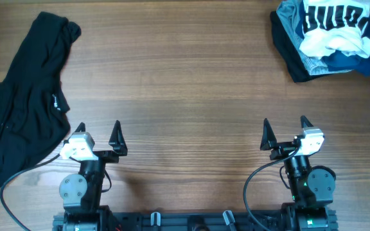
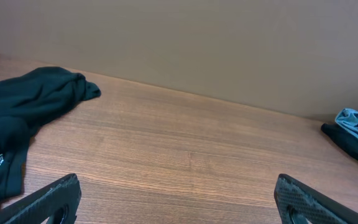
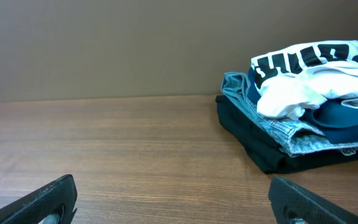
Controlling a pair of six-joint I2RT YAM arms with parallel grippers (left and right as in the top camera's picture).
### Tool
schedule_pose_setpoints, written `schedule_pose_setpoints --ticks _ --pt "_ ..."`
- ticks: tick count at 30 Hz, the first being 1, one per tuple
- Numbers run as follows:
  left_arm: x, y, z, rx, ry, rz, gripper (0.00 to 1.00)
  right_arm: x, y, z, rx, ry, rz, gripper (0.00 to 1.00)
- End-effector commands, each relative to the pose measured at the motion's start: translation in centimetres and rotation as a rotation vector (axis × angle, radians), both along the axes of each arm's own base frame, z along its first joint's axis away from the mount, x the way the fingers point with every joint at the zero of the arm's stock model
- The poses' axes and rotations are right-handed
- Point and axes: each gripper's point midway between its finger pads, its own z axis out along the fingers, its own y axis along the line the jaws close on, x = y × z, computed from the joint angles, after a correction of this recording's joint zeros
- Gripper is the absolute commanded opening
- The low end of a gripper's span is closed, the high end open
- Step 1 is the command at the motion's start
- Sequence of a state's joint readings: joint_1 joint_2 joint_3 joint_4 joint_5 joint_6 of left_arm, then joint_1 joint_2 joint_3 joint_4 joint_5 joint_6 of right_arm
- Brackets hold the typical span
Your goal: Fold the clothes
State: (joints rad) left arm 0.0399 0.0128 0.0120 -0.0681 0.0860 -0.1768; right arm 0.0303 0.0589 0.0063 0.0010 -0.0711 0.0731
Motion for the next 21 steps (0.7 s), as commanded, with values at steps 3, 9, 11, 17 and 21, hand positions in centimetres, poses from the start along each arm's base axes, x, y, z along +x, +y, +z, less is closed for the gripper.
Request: schedule_pose_setpoints --ticks 3,9,11,17,21 --pt "0.0 0.2 -0.3 0.012 0.006 0.01 1.0 0.0 0.3 -0.1 -0.013 0.0 0.018 1.0" --pt "0.0 0.2 -0.3 0.012 0.005 0.01 1.0 0.0 0.2 -0.1 -0.014 0.0 0.008 1.0" --pt "0.0 0.3 -0.3 0.013 0.005 0.015 1.0 0.0 -0.2 -0.1 -0.001 0.003 -0.012 1.0" --pt "0.1 0.2 1.7 -0.084 -0.072 0.015 1.0 0.1 -0.7 1.0 0.012 -0.04 -0.043 1.0" --pt "-0.5 0.2 5.3 -0.143 -0.153 0.01 1.0 -0.2 0.9 3.2 -0.014 -0.12 0.051 1.0"
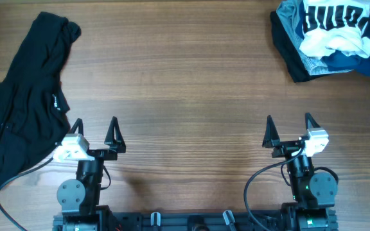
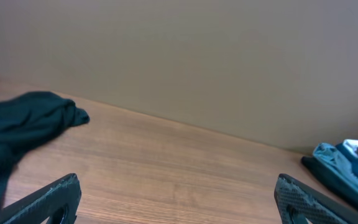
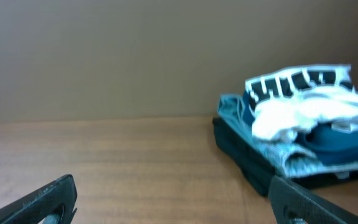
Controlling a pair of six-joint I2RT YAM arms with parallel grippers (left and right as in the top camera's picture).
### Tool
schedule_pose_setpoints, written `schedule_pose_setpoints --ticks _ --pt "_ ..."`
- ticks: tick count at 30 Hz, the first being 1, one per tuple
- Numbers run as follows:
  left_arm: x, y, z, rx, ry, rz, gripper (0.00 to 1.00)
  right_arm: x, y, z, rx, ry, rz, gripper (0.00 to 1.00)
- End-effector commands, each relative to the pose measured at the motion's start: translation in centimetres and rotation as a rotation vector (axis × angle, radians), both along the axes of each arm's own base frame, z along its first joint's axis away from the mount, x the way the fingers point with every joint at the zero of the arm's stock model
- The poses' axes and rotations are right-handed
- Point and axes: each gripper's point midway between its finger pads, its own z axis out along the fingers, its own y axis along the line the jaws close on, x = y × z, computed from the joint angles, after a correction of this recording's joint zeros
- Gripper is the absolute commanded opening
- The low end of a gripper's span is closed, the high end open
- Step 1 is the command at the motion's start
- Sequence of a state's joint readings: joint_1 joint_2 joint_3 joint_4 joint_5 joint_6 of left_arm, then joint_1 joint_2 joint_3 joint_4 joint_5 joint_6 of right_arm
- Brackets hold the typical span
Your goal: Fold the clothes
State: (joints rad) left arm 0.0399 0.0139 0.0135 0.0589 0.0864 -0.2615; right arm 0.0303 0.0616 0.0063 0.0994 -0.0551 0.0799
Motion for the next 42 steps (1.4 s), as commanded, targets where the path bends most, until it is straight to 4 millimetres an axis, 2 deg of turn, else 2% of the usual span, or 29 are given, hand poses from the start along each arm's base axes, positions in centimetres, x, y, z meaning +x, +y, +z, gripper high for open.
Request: schedule_pose_setpoints --ticks 1,5,8,12,15,17,19,21,23,24,26,30,32,35,38,42 --pt "-0.8 0.2 3.0 -0.068 -0.02 0.007 1.0 -0.4 1.6 1.6 -0.032 -0.039 0.091 1.0" --pt "-1.7 1.2 5.3 -0.065 0.089 0.068 1.0 -0.2 2.1 4.3 -0.033 -0.041 0.118 1.0" --pt "-1.6 1.9 6.7 -0.063 0.193 0.111 1.0 0.9 2.3 5.8 -0.032 0.038 0.132 1.0" --pt "-0.2 2.0 9.6 -0.065 0.335 0.112 1.0 4.7 2.9 7.9 -0.024 0.236 0.157 1.0" --pt "1.3 2.1 9.7 -0.037 0.517 0.11 1.0 7.8 3.6 8.5 -0.01 0.422 0.198 1.0" --pt "2.6 2.4 8.2 -0.011 0.673 0.114 1.0 10.0 3.8 7.8 -0.004 0.592 0.201 1.0" --pt "4.5 2.8 5.9 -0.002 0.811 0.108 1.0 12.0 4.0 6.7 -0.014 0.722 0.22 1.0" --pt "6.4 3.1 3.9 -0.006 0.873 0.11 1.0 13.6 4.9 5.7 0.034 0.773 0.262 1.0" --pt "8.8 3.2 0.9 -0.009 0.944 0.105 1.0 14.9 6.8 4.0 0.135 0.812 0.352 1.0" --pt "9.5 3.5 -0.2 0.007 0.968 0.107 1.0 15.2 7.2 3.5 0.141 0.819 0.376 1.0" --pt "10.8 4.4 -2.8 0.055 1.027 0.098 1.0 15.9 6.8 1.3 0.15 0.877 0.342 1.0" --pt "11.2 9.4 -7.9 -0.026 1.152 0.21 0.98 15.9 6.9 -1.0 0.184 0.954 0.331 1.0" --pt "10.5 12.7 -10.7 -0.089 1.218 0.283 0.95 15.8 6.9 -1.1 0.184 0.96 0.331 1.0" --pt "10.0 15.7 -13.8 -0.121 1.269 0.327 0.95 15.8 6.9 -1.1 0.183 0.959 0.331 1.0" --pt "10.8 16.8 -16.4 -0.068 1.288 0.296 0.93 15.9 6.9 -1.1 0.183 0.956 0.331 1.0" --pt "12.8 17.7 -17.7 -0.043 1.233 0.303 0.93 16.0 6.8 -1.1 0.18 0.953 0.327 1.0"
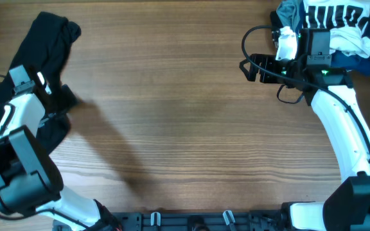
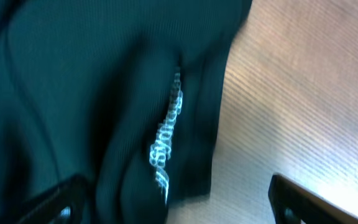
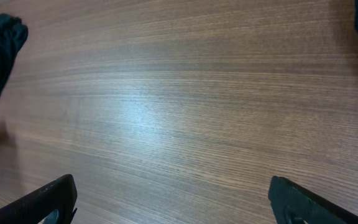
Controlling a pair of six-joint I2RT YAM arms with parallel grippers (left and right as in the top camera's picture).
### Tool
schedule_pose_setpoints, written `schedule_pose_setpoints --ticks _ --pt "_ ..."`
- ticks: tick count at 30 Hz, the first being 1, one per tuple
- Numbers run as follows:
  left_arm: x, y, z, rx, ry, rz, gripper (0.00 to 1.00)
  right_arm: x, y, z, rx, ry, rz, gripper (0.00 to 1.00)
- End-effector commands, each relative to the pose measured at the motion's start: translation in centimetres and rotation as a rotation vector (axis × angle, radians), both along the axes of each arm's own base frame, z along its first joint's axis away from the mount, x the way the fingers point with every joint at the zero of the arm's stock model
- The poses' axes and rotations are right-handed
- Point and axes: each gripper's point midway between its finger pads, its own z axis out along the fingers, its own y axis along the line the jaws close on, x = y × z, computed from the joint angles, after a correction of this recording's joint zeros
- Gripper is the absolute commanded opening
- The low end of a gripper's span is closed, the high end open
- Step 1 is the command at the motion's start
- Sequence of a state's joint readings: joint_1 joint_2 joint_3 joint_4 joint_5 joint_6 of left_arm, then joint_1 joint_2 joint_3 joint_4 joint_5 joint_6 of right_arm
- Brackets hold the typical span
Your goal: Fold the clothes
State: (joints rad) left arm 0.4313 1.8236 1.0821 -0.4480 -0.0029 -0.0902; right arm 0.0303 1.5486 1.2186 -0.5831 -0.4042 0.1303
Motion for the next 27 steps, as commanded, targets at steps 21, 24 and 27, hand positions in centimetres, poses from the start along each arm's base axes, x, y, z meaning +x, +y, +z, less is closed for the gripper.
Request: schedule_pose_setpoints --ticks 21,24,27 --pt "1.9 -24.8 -2.0 -0.225 0.065 -0.47 0.04 1.6 0.3 1.3 0.02 -0.068 -0.001 0.75" --pt "2.2 -33.5 -0.9 -0.265 -0.038 -0.623 0.04 2.3 -1.1 1.8 0.067 -0.064 -0.09 0.74" --pt "3.4 -43.0 2.7 -0.327 -0.287 -0.794 0.04 3.0 -4.0 2.5 0.118 -0.073 -0.179 0.74"
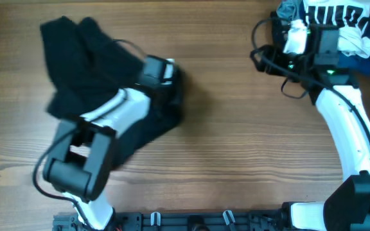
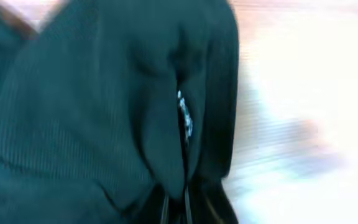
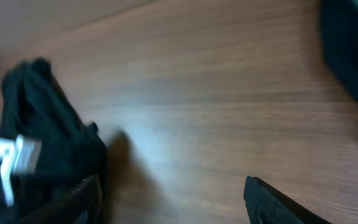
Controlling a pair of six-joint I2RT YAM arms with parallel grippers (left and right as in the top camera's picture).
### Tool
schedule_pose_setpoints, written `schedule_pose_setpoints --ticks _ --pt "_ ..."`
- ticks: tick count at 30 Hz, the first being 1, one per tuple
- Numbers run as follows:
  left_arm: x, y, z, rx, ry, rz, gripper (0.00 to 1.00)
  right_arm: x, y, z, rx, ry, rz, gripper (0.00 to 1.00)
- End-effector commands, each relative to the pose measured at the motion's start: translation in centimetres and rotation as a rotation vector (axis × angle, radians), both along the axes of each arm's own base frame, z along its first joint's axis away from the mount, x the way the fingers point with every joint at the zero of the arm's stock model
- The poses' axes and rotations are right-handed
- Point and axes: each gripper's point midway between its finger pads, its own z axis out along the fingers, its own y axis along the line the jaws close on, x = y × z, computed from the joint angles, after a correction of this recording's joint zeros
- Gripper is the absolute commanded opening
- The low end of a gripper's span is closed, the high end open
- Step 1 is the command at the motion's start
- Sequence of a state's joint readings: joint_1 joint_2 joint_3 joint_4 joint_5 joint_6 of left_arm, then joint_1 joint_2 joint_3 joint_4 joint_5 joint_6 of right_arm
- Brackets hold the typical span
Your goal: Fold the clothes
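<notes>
A black garment [image 1: 88, 58] lies rumpled from the table's back left towards the middle. In the left wrist view its dark ribbed cloth [image 2: 104, 112] fills the frame. My left gripper [image 1: 172, 80] is at the garment's right edge, shut on a fold of the black garment [image 2: 176, 211], fingers almost touching. My right gripper [image 1: 259, 61] hovers open at the back right with nothing between its fingers [image 3: 173, 202]. From there it looks across at the black garment [image 3: 36, 124].
A pile of folded clothes [image 1: 329, 29], with white, blue and dark pieces, sits in the back right corner just behind my right wrist; its dark edge [image 3: 353, 62] shows at the right. Bare wooden table [image 1: 236, 160] lies between the arms.
My left gripper was open over the black garment at the far left. Now it is shut on the cloth and further right, and the garment has shifted with it. The right gripper barely moved.
Both grippers first stood open at the front edge, the black garment at the far left and the pile at the back right. Then the left was open on the garment and the right beside the pile. Now the left holds the garment nearer the middle.
</notes>
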State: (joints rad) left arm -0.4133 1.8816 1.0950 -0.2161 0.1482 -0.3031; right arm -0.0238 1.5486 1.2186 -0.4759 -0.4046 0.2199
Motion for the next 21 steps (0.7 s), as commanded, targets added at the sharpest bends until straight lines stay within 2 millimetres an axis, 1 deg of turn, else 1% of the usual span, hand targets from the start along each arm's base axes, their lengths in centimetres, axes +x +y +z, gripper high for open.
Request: schedule_pose_setpoints --ticks 1,2,3,4,5,6,8,10,11,12,13,14,15,16,17,18,20,21 --pt "-0.2 -7.8 3.0 -0.154 -0.133 -0.103 0.08 0.8 -2.6 1.0 0.079 -0.007 -0.073 0.74" --pt "0.0 -9.4 4.1 -0.188 -0.186 -0.129 0.25 0.8 -3.2 1.1 0.091 -0.011 -0.081 0.74" --pt "0.1 -10.8 5.2 -0.221 -0.237 -0.151 0.58 0.8 -4.2 1.3 0.108 -0.013 -0.092 0.74" --pt "0.3 -11.4 6.1 -0.239 -0.265 -0.16 1.0 0.8 -4.7 1.4 0.124 -0.016 -0.097 0.74" --pt "0.7 -11.3 6.8 -0.245 -0.274 -0.151 1.0 0.7 -5.0 1.5 0.135 -0.018 -0.096 0.74" --pt "1.3 -10.6 7.7 -0.254 -0.273 -0.123 1.0 0.7 -5.0 1.6 0.143 -0.021 -0.091 0.74" --pt "2.7 -7.7 10.4 -0.266 -0.27 -0.037 1.0 0.6 -4.9 1.7 0.147 -0.024 -0.078 0.74" --pt "3.6 -3.5 13.2 -0.248 -0.269 0.044 1.0 0.5 -4.4 1.8 0.161 -0.022 -0.058 0.74" --pt "3.8 -0.3 14.8 -0.236 -0.271 0.104 1.0 0.2 -3.3 1.8 0.169 -0.023 -0.01 0.73" --pt "3.6 2.9 15.9 -0.217 -0.267 0.162 1.0 0.0 -2.5 1.7 0.17 -0.011 0.009 0.73" --pt "3.2 6.4 16.7 -0.187 -0.256 0.219 1.0 -0.4 -0.8 1.4 0.155 -0.004 0.063 0.73" --pt "2.8 9.2 16.9 -0.153 -0.245 0.259 1.0 -0.6 0.1 1.2 0.141 0.006 0.078 0.73" --pt "2.3 11.6 16.8 -0.119 -0.229 0.287 1.0 -0.8 1.1 0.8 0.118 0.02 0.09 0.73" --pt "1.7 14.2 16.3 -0.083 -0.198 0.323 1.0 -1.2 3.1 0.3 0.081 0.035 0.12 0.73" --pt "1.1 16.2 15.5 -0.054 -0.161 0.35 1.0 -1.6 5.0 0.0 0.054 0.04 0.154 0.73" --pt "0.5 18.1 14.5 -0.027 -0.12 0.378 1.0 -1.8 6.2 -0.4 0.027 0.043 0.174 0.73" --pt "-0.3 20.4 13.3 -0.006 -0.062 0.422 1.0 -2.1 8.4 -1.6 -0.08 0.049 0.181 0.73" --pt "-0.5 21.3 12.8 -0.003 -0.044 0.444 1.0 -2.2 9.3 -2.7 -0.143 0.061 0.18 0.72"
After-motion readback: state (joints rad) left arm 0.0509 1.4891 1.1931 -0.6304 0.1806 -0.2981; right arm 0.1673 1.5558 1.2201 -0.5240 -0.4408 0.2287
